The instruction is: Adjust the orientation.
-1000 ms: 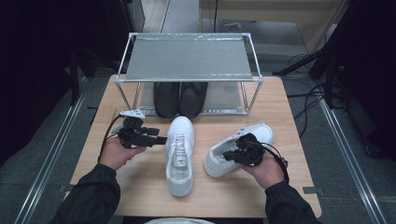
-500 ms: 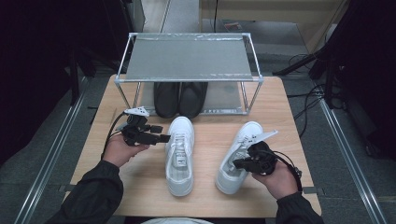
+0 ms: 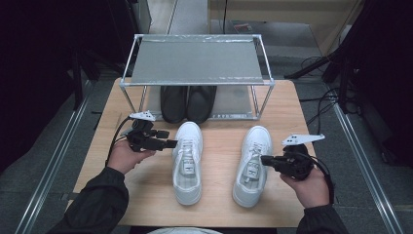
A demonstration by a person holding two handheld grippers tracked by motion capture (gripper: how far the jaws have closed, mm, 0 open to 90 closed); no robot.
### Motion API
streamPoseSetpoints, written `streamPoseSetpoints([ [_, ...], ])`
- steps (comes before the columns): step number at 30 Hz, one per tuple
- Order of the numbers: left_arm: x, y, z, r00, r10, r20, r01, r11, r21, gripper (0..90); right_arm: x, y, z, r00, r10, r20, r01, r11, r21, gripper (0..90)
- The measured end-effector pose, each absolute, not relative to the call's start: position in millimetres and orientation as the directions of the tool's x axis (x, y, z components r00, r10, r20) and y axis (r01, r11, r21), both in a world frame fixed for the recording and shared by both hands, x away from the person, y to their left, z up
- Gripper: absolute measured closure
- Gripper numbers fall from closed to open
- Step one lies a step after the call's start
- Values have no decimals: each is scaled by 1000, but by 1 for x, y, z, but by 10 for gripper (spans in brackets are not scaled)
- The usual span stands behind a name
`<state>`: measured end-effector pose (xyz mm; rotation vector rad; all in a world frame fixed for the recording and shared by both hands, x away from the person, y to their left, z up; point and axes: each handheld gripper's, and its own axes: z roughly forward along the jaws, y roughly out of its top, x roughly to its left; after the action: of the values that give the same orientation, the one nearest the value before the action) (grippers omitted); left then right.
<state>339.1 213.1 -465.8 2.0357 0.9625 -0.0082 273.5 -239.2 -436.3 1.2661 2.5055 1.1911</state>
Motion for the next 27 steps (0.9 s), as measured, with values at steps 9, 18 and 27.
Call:
streamPoseSetpoints([
  [9, 339, 212, -466, 702, 625, -341, 634, -332, 698, 370, 291, -265, -470, -569, 765, 300, 758, 348, 551, 900],
  [18, 338, 211, -466, 703, 625, -338, 635, -339, 694, 370, 295, -258, -477, -577, 762, 293, 765, 380, 520, 900],
  [27, 334, 216, -467, 698, 631, -338, 637, -333, 695, 370, 302, -247, -477, -580, 764, 281, 759, 382, 528, 900],
])
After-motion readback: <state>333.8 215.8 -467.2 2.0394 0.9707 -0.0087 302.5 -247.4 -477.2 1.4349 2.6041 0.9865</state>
